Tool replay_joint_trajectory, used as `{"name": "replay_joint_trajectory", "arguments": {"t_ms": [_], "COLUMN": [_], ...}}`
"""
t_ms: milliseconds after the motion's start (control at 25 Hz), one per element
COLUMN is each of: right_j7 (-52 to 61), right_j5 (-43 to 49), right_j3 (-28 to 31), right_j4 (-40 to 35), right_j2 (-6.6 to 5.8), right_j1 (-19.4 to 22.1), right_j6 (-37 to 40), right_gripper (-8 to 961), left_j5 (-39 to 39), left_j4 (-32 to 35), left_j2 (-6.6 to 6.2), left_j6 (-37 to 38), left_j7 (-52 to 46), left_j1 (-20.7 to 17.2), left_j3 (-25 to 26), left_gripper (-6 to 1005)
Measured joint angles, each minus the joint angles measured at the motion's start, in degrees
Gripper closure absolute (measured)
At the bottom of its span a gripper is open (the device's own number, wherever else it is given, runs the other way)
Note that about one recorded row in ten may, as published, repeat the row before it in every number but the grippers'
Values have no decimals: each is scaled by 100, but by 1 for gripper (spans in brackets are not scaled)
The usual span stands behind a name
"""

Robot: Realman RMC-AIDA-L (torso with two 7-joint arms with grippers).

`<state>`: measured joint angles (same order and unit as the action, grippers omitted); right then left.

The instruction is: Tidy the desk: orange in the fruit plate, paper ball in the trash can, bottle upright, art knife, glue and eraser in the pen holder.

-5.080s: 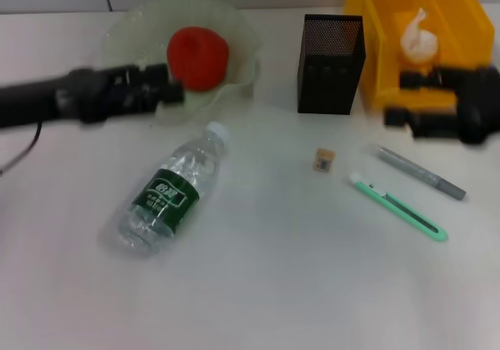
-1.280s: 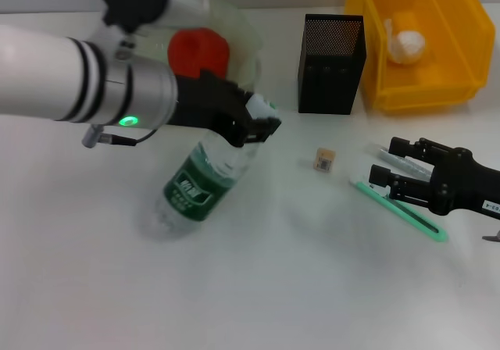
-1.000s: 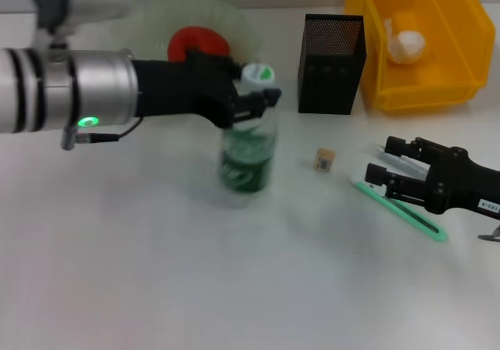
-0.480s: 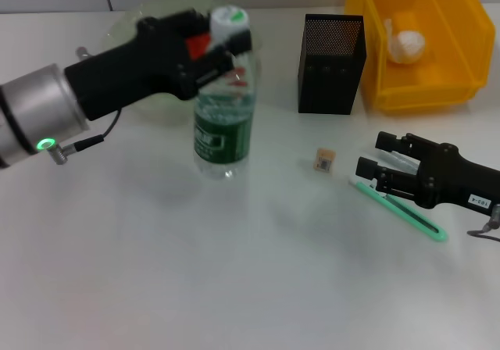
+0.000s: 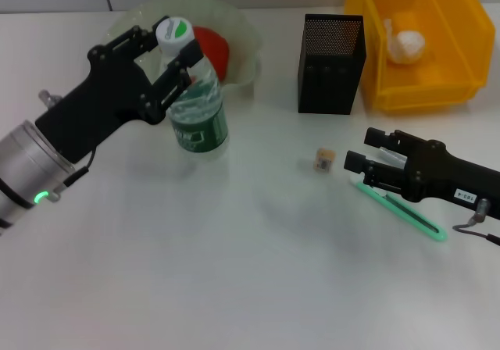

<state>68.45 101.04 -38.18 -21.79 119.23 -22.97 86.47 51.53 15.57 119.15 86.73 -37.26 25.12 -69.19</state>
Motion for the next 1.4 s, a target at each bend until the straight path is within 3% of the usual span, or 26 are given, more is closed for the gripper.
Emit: {"name": "replay_joint_trajectory", "arguments": {"t_ms": [120, 440, 960, 1240, 1360, 1400], "right_j7": [-66, -203, -270, -274, -47, 140], "right_j5": [-25, -374, -443, -461, -466, -463], "right_j3": [89, 128, 153, 153, 157, 157], "right_j4": [142, 392, 516, 459, 195, -25], "right_j2": [11, 13, 15, -2, -29, -41], "right_j1": [-70, -103, -123, -110, -93, -80], "right_j6": [-61, -192, -219, -60, 157, 283], "right_gripper": [191, 190, 190, 191, 191, 192], "left_j5": [-193, -207, -220, -220, -220, -63], "left_j4": [-436, -860, -1139, -1171, -1102, -598], "left_j2": [2, 2, 2, 1, -11, -143], "left_j6": [21, -52, 11, 747, 1041, 1586], "left_j7": [310, 808, 1104, 1018, 915, 285], "left_j1": [101, 133, 97, -28, -116, -431], "left_j3": [-59, -61, -36, 29, 48, -48], "left_gripper": [556, 513, 434, 391, 296, 264]}}
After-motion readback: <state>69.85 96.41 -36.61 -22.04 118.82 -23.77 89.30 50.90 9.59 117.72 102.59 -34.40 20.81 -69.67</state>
